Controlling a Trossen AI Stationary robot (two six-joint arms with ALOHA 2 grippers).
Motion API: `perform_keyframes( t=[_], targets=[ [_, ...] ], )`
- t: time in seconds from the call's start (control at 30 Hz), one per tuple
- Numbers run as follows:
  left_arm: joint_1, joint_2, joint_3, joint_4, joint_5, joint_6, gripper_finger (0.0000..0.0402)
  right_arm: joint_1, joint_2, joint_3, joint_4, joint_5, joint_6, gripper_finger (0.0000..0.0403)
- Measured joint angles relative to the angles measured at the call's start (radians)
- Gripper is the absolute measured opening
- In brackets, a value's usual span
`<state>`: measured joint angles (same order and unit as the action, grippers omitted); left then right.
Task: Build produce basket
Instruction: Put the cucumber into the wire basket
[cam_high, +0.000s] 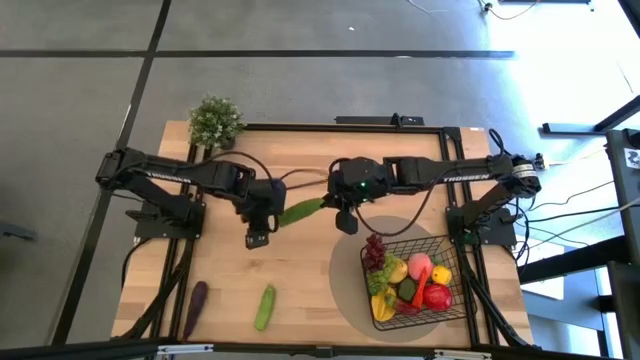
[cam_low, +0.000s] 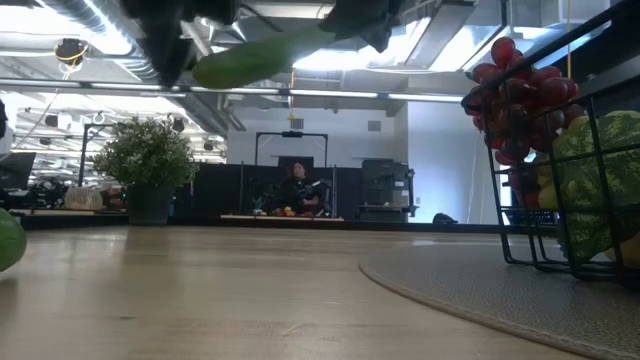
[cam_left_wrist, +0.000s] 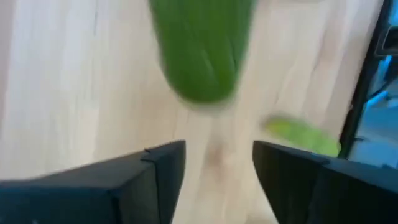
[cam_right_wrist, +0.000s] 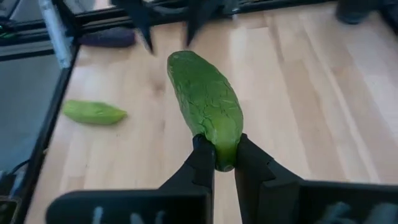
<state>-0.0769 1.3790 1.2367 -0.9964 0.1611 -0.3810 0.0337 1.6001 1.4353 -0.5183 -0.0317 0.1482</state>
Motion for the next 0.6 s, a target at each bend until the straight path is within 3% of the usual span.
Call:
perform_keyframes(
  t=[0.27, 0.6],
  targets=[
    [0.001, -0.004, 0.002, -0.125, -0.091, -0.035, 0.0174, 0.002, -0.006, 0.013, -0.070, -0.009, 0.000, 0.0020],
    [-0.006, -0.060, 0.001, -0.117, -0.146, -0.046, 0.0174, 0.022, -0.012, 0.206, -0.433, 0.020, 0.003, 0.0019]
  ],
)
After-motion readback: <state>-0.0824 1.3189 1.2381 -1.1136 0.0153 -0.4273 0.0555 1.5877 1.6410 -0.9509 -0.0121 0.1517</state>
